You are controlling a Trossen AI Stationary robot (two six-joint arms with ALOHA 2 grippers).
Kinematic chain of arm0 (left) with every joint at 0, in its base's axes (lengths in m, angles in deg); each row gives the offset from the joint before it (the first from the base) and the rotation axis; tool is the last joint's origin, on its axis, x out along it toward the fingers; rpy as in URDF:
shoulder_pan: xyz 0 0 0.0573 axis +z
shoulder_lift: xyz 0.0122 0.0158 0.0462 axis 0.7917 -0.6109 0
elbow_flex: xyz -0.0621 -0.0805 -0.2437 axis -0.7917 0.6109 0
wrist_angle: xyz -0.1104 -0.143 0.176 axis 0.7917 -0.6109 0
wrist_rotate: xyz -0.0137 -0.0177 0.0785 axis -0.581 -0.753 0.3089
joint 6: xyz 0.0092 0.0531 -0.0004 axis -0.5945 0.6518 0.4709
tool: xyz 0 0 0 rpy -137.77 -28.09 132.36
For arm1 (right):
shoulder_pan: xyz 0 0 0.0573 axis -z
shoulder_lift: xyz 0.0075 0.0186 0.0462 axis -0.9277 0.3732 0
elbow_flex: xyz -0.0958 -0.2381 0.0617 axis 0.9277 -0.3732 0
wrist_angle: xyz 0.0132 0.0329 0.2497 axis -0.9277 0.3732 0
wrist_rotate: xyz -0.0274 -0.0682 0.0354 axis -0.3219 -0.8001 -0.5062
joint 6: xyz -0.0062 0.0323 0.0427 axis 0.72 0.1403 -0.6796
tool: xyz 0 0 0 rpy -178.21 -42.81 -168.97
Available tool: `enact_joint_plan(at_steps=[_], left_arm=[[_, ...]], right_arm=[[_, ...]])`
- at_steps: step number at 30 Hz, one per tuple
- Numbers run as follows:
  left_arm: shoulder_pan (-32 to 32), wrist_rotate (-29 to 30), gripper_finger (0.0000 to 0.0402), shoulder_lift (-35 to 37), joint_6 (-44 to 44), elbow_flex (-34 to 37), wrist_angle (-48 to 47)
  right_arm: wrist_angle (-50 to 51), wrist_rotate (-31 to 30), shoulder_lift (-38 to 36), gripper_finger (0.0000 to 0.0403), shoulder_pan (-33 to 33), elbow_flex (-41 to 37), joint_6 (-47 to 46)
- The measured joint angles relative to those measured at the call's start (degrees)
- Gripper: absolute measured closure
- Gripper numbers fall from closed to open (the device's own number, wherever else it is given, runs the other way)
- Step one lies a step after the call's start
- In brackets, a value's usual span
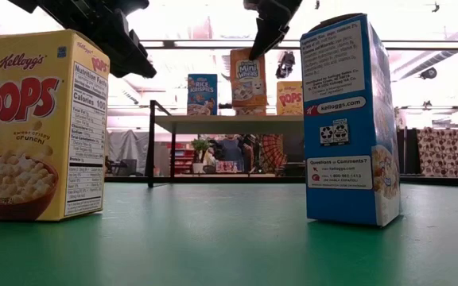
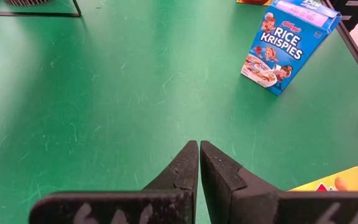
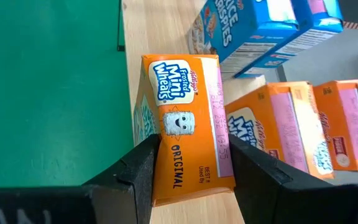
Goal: Stack cereal on shelf
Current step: Put the orange cereal box on the shelf
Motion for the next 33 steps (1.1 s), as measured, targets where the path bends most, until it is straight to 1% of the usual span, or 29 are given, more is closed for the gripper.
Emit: enact_joint_plan(at_steps=[9, 25, 28, 33], left_arm=[[0.0, 0.0, 0.0402, 0.0, 0.0, 0.0, 0.3], [0.0, 0.0, 0.0402, 0.0, 0.0, 0.0, 0.7], [0.0, 0.0, 0.0402, 0.0, 0.0, 0.0, 0.7], [0.0, 0.0, 0.0402, 0.0, 0.0, 0.0, 0.7]], right_arm=[[-0.4, 0.1, -0.3, 0.0241, 0.3, -3.1, 0.6], [-2.0, -0.7, -0.2, 0.0239, 1.2, -3.3, 1.1], [-2.0, -0.5, -0.2, 0.0228, 1.3, -3.3, 1.1], [-2.1, -0.5, -0.2, 0.0196, 1.4, -3.4, 1.2]])
